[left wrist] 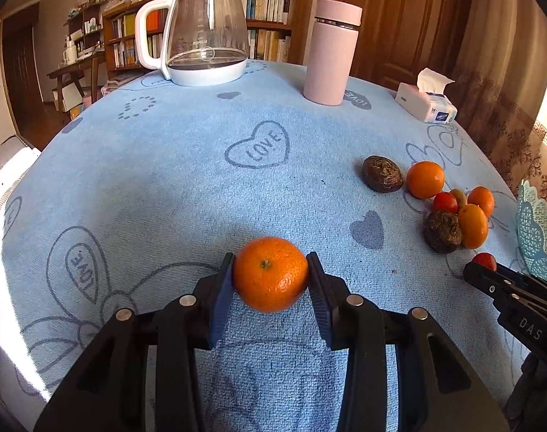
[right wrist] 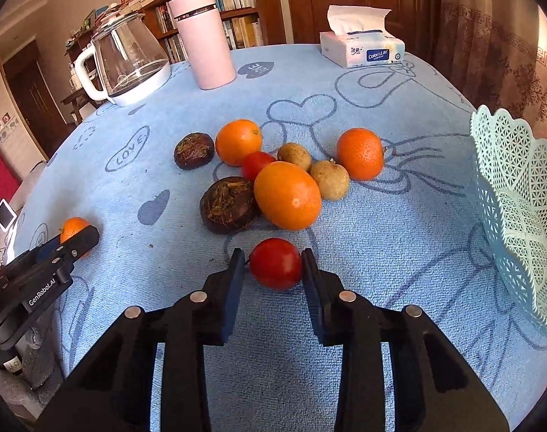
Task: Organize fruits
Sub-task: 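Carry the red tomato into the mint-green basket and open the right tool, then carry the mandarin into the basket beside the tomato and open the left tool, then grasp the dark brown round fruit with the left tool while the right tool returns to the fruit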
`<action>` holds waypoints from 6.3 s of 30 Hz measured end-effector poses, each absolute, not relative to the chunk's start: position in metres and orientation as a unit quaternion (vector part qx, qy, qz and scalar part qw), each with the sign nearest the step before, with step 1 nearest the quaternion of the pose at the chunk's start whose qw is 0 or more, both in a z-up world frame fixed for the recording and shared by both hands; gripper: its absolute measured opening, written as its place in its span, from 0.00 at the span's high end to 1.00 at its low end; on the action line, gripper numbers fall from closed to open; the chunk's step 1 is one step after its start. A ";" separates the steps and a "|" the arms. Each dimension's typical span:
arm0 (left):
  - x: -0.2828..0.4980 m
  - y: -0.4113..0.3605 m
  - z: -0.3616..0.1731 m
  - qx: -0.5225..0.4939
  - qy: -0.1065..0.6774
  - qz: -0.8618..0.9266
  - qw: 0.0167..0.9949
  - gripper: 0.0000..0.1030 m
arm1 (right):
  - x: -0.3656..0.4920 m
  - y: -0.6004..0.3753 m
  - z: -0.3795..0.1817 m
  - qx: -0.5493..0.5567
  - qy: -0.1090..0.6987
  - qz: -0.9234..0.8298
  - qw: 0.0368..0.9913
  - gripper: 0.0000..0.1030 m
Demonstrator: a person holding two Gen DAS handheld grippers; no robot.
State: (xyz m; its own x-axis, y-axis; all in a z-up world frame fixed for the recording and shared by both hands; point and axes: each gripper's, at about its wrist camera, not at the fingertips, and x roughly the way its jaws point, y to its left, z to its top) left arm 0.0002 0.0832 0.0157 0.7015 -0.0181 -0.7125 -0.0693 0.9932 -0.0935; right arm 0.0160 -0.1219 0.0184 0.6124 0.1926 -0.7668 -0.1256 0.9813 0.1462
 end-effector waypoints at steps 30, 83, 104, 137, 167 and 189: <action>-0.005 0.084 0.022 -0.066 0.366 0.009 0.928 0.61 | -0.009 -0.135 0.036 0.074 0.406 0.091 0.906 0.68; -0.008 0.080 0.021 -0.042 0.363 0.033 0.930 0.61 | -0.069 -0.324 0.061 0.177 0.310 -0.135 0.924 0.67; -0.022 0.035 0.054 -0.029 0.347 -0.017 0.937 0.61 | -0.090 -0.306 0.067 0.136 0.221 -0.184 0.948 0.44; 0.005 -0.203 0.079 0.070 0.353 -0.258 0.897 0.61 | -0.114 -0.338 0.055 0.230 0.189 -0.225 0.928 0.24; -0.001 -0.205 0.078 0.109 0.311 -0.219 0.918 0.17 | -0.113 -0.347 0.050 0.251 0.195 -0.231 0.919 0.24; -0.004 -0.164 0.079 0.116 0.274 -0.155 0.942 0.09 | -0.115 -0.345 0.052 0.246 0.190 -0.235 0.921 0.24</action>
State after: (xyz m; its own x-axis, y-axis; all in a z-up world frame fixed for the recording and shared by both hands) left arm -0.0045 -0.1635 0.0790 0.8016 -0.2275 -0.5528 0.3547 0.9254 0.1336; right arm -0.1150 -0.3453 0.0516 0.8171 -0.3393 -0.4661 0.5268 0.7679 0.3645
